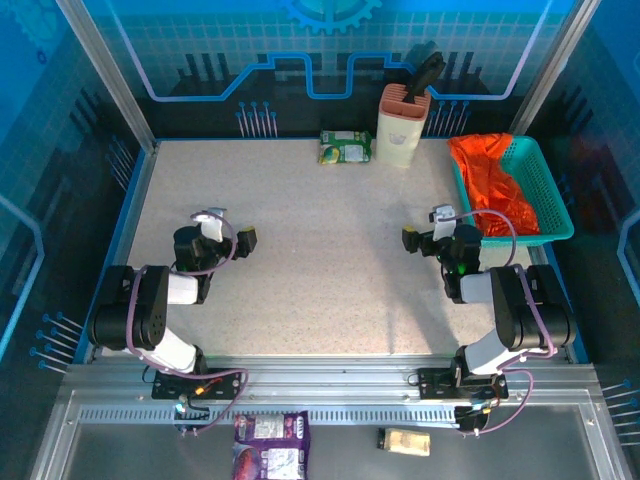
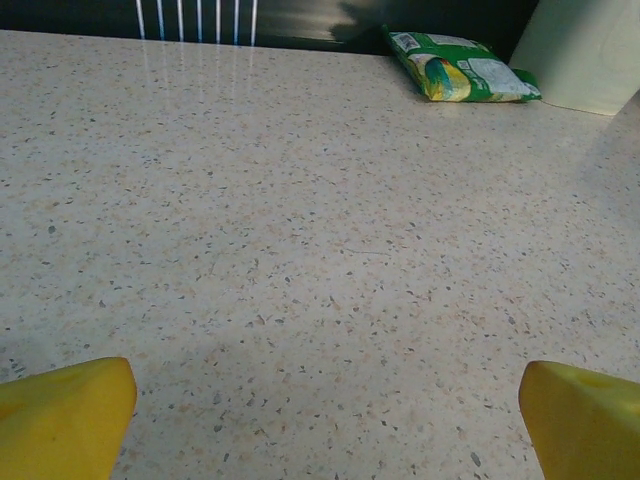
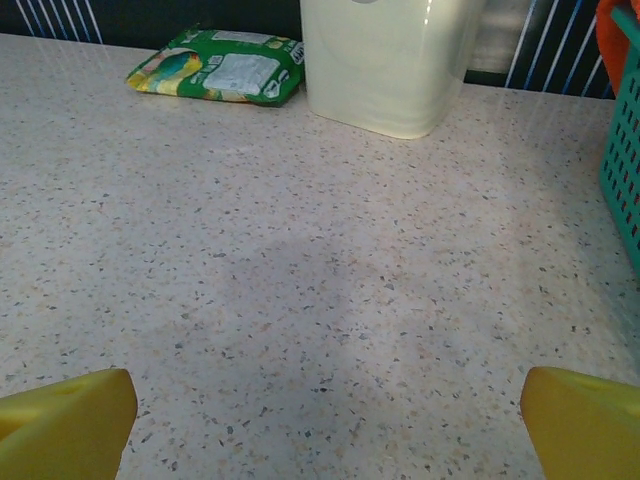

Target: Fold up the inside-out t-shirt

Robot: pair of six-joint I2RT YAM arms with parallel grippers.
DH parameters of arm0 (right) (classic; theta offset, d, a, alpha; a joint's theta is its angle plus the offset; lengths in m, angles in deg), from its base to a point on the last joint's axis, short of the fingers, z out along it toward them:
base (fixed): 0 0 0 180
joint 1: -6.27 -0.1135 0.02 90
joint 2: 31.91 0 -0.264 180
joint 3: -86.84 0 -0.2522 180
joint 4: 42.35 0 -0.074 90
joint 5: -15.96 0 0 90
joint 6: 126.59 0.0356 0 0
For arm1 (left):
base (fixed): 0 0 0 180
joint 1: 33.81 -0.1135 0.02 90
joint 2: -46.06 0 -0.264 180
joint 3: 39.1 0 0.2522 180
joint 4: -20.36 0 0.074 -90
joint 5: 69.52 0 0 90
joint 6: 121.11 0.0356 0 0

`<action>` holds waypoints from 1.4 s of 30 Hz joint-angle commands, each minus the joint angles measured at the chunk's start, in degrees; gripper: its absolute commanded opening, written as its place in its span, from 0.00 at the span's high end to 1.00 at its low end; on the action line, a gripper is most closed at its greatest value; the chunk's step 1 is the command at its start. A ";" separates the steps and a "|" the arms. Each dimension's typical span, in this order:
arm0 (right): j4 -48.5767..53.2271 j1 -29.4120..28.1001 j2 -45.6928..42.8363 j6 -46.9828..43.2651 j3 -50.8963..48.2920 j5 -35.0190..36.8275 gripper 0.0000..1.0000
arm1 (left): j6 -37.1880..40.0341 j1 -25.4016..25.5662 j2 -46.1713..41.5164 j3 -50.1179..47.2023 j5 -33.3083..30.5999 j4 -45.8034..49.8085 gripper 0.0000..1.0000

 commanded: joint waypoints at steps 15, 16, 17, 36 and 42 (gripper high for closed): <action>46.39 -0.50 -13.16 9.26 24.25 10.77 0.00 | -9.97 0.34 -23.65 16.96 -13.35 45.21 0.01; 49.45 -0.04 -12.74 10.53 26.68 11.81 0.00 | -10.76 0.34 -24.73 18.71 -12.90 48.42 0.01; 52.31 0.51 -12.18 11.63 28.66 12.49 0.00 | -11.88 0.34 -25.68 20.25 -12.80 52.02 0.01; 80.92 13.02 18.37 19.75 72.40 4.57 0.30 | -8.97 0.35 -28.10 34.61 0.13 76.71 0.01; 81.69 13.44 28.87 20.32 82.01 3.53 0.40 | -8.75 0.34 -26.62 32.90 2.57 73.57 0.01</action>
